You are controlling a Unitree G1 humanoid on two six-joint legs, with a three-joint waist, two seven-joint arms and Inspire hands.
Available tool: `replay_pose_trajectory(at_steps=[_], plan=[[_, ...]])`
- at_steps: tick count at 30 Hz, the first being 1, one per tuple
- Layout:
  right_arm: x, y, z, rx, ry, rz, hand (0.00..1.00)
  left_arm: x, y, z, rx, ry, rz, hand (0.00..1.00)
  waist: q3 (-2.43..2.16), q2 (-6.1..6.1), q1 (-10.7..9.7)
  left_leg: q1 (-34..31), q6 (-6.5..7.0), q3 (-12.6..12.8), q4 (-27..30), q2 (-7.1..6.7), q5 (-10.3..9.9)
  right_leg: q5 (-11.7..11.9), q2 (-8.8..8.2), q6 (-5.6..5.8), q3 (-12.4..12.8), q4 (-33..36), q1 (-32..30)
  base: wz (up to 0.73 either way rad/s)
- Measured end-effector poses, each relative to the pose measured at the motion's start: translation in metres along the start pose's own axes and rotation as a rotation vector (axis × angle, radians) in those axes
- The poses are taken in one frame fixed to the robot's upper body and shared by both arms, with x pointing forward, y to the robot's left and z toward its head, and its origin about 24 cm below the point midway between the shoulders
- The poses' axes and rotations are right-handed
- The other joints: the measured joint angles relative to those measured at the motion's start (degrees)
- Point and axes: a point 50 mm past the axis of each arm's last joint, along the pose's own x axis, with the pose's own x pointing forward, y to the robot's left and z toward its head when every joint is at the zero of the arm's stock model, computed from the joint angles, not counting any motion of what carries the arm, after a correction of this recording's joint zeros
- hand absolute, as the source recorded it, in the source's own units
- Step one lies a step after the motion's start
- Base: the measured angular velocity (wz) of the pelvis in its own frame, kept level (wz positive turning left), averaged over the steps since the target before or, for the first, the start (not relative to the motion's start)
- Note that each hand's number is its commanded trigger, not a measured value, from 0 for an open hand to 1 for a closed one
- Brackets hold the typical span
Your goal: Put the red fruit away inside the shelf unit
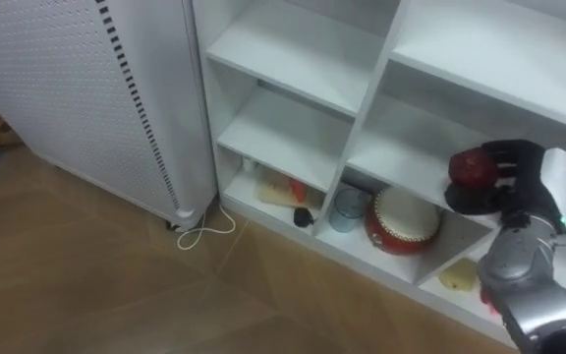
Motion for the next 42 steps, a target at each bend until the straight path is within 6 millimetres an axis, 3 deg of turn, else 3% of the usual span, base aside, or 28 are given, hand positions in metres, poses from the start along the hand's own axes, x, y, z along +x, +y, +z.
replay_pose_trajectory(at_steps=[3,4,5,11,17,26,32,42], plan=[[0.001,-0.002,0.001,0.038,0.028,-0.042,1.00,0.000,0.005,0.003,0.002,-0.014,0.013,0.00,0.03,-0.20,0.10,-0.63,0.16,-0.24,0.94,0.05,-0.33,-0.59,-0.23,0.10,-0.51,0.68,-0.14,0.06],[0.001,-0.003,0.000,0.054,0.041,-0.051,0.72,0.000,0.005,0.004,0.000,-0.018,0.020,0.00,0.03,-0.21,0.15,-0.80,0.10,-0.57,1.32,0.00,-0.49,-0.64,-0.30,0.00,-0.89,0.76,-0.06,0.00],[0.001,-0.003,-0.001,0.064,0.050,-0.056,0.00,0.000,0.005,0.004,0.000,-0.018,0.025,0.00,0.03,-0.22,0.14,-0.87,0.12,-0.68,1.46,-0.02,-0.56,-0.65,-0.32,0.00,-1.02,0.77,0.00,-0.03],[0.001,-0.004,-0.004,0.194,0.158,-0.096,0.00,-0.001,0.008,-0.003,0.006,-0.004,0.056,0.00,-0.01,-0.34,0.24,-1.51,0.59,-0.79,3.01,-0.04,-1.37,-1.03,-0.19,0.63,-0.62,1.79,-0.37,-0.03],[0.006,-0.007,0.004,0.393,0.263,-0.112,0.00,-0.005,0.008,-0.018,-0.015,0.035,0.061,0.00,0.03,-0.80,0.18,-1.49,1.01,-0.51,4.55,-0.12,-1.95,-1.95,-0.35,1.15,-0.09,3.40,-0.28,0.03],[0.007,-0.011,0.007,0.430,0.246,-0.138,0.00,-0.007,0.006,-0.019,-0.017,0.019,0.052,0.00,0.02,-0.81,0.16,-1.09,0.78,-0.45,5.09,-0.28,-2.25,-1.98,-0.85,1.19,-0.59,3.61,0.49,0.00],[0.008,-0.012,0.005,0.441,0.256,-0.145,0.00,-0.008,0.006,-0.015,-0.021,0.000,0.049,0.00,-0.02,0.14,0.53,-0.35,1.11,-0.57,5.07,-1.12,-2.43,-2.30,-1.23,1.77,-0.39,3.67,1.37,0.05],[0.006,-0.014,-0.012,0.415,0.284,-0.127,0.00,-0.009,0.006,-0.017,-0.010,-0.002,0.038,0.00,0.01,1.07,1.86,1.40,1.69,-0.10,4.78,-1.12,-2.79,-2.72,-1.15,2.22,-0.04,3.51,2.88,0.00]])
